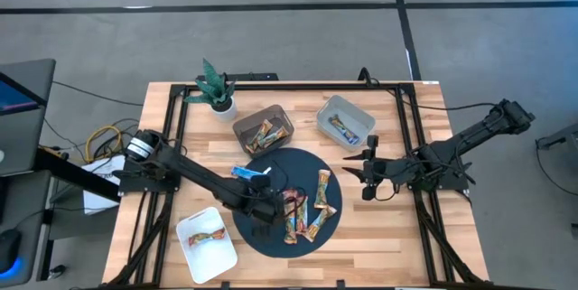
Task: Pick and place Granola Bars by type
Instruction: Put the red granola bar into the white bin
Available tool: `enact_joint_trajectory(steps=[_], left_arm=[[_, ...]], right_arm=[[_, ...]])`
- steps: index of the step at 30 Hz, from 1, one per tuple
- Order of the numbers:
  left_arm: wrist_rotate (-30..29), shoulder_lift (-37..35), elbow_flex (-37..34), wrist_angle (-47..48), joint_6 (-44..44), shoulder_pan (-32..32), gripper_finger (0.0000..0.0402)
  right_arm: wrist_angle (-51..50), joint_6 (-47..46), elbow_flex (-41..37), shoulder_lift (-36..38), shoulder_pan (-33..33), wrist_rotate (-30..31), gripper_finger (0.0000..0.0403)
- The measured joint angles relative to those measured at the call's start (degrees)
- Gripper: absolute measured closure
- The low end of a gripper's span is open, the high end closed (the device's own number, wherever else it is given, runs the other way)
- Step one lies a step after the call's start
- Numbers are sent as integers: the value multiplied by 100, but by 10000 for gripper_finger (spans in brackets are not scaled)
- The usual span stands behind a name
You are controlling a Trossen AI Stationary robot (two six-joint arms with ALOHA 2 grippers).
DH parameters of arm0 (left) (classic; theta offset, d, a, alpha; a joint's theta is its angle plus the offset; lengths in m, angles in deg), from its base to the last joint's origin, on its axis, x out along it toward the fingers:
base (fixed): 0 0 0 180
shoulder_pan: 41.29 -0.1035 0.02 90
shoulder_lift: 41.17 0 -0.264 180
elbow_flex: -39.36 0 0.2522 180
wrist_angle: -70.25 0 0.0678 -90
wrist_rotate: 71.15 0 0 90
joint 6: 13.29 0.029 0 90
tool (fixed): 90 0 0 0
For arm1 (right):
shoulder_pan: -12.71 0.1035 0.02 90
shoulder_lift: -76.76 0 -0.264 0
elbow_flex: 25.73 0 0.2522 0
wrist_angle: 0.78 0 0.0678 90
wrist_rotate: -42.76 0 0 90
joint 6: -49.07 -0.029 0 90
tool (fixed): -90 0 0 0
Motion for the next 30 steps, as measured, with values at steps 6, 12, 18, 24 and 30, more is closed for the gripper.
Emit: enact_joint_trajectory(steps=[6,12,18,24,30], left_arm=[[-444,0,717,1328,-518,323,401],[-468,0,1162,2544,-1702,936,401],[-379,0,1236,3328,-3186,1674,401],[-311,0,1236,3403,-4332,2293,401],[-305,0,1236,3403,-5197,2656,401]], right_arm=[[-36,-7,0,0,0,0,285],[-37,-2,0,0,0,2,285],[30,149,0,0,-4,2,285],[137,304,0,0,-172,-15,285],[143,391,0,0,-523,-187,285]])
